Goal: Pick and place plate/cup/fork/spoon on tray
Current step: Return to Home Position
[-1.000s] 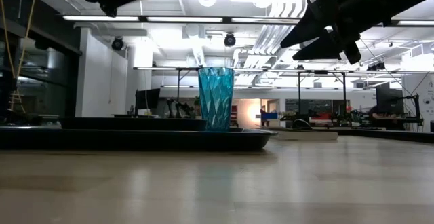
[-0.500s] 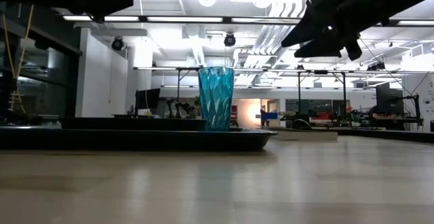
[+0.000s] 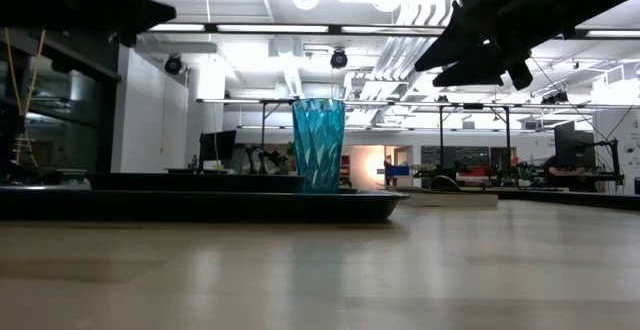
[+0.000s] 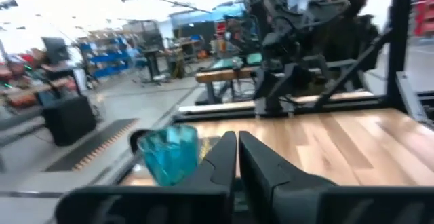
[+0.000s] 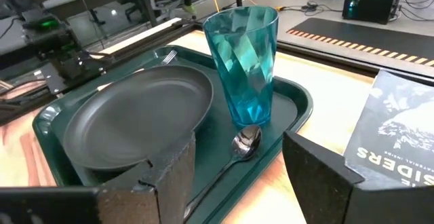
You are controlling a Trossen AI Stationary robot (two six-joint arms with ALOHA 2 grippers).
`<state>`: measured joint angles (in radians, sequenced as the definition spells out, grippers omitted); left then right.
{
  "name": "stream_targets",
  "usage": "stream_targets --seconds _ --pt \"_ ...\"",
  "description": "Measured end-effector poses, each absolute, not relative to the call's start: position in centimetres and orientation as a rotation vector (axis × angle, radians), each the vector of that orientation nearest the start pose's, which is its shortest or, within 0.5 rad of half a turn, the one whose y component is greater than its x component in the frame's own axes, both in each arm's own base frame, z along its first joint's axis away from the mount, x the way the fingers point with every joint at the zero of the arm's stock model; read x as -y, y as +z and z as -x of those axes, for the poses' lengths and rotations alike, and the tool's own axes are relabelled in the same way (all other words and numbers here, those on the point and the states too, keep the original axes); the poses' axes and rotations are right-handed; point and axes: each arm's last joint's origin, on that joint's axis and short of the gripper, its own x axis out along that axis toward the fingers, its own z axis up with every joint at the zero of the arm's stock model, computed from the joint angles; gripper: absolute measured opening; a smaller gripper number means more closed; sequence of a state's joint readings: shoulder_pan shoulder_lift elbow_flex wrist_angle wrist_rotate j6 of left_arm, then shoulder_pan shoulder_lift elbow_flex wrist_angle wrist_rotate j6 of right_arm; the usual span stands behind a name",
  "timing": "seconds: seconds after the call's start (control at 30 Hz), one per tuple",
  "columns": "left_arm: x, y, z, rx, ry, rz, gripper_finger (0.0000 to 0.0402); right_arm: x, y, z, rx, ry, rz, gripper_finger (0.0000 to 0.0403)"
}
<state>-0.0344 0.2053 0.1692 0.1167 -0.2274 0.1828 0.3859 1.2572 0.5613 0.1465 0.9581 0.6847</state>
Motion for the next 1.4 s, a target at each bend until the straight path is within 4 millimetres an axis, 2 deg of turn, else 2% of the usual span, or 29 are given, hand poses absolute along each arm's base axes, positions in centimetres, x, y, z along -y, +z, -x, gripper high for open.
stream_targets --seconds 0.33,0.53,0.7,0.77,0.83,0.97,1.0,1.13,1.23,1.4 --pt "-0.7 16.7 -10.4 -0.018 0.121 -0.076 0.0002 -6.9 19.9 -22.9 -0.278 -0.595 -0.272 0.0213" --pt "-0.5 16.0 -10.4 -0.085 0.079 -0.053 0.0001 -7.0 19.8 -22.9 -0.291 -0.577 -0.273 0.0213" --pt "-0.6 16.1 -10.4 -0.075 0.088 -0.063 0.0 -7.0 19.5 -22.7 -0.33 -0.573 -0.258 0.0206" --pt "-0.7 16.1 -10.4 -0.082 0.118 -0.064 0.0001 -6.9 19.4 -22.4 -0.356 -0.569 -0.268 0.0188" --pt "-0.7 16.0 -10.4 -0.087 0.136 -0.066 0.0002 -6.7 19.6 -22.0 -0.377 -0.566 -0.288 0.0153" --pt "-0.7 16.1 -10.4 -0.084 0.142 -0.066 0.0003 -6.1 19.8 -20.3 -0.447 -0.596 -0.289 0.0037" --pt "-0.7 16.1 -10.4 -0.084 0.142 -0.066 0.0003 -5.9 19.8 -19.9 -0.457 -0.605 -0.297 0.0019" --pt "-0.7 16.1 -10.4 -0.083 0.143 -0.058 0.0003 -5.4 18.8 -18.5 -0.441 -0.593 -0.343 0.0024" --pt "-0.7 16.1 -10.4 -0.083 0.143 -0.058 0.0003 -5.2 17.1 -17.6 -0.378 -0.56 -0.36 0.0007" --pt "-0.7 16.1 -10.4 -0.083 0.143 -0.058 0.0003 -3.6 15.8 -16.7 -0.165 -0.41 -0.398 0.0002"
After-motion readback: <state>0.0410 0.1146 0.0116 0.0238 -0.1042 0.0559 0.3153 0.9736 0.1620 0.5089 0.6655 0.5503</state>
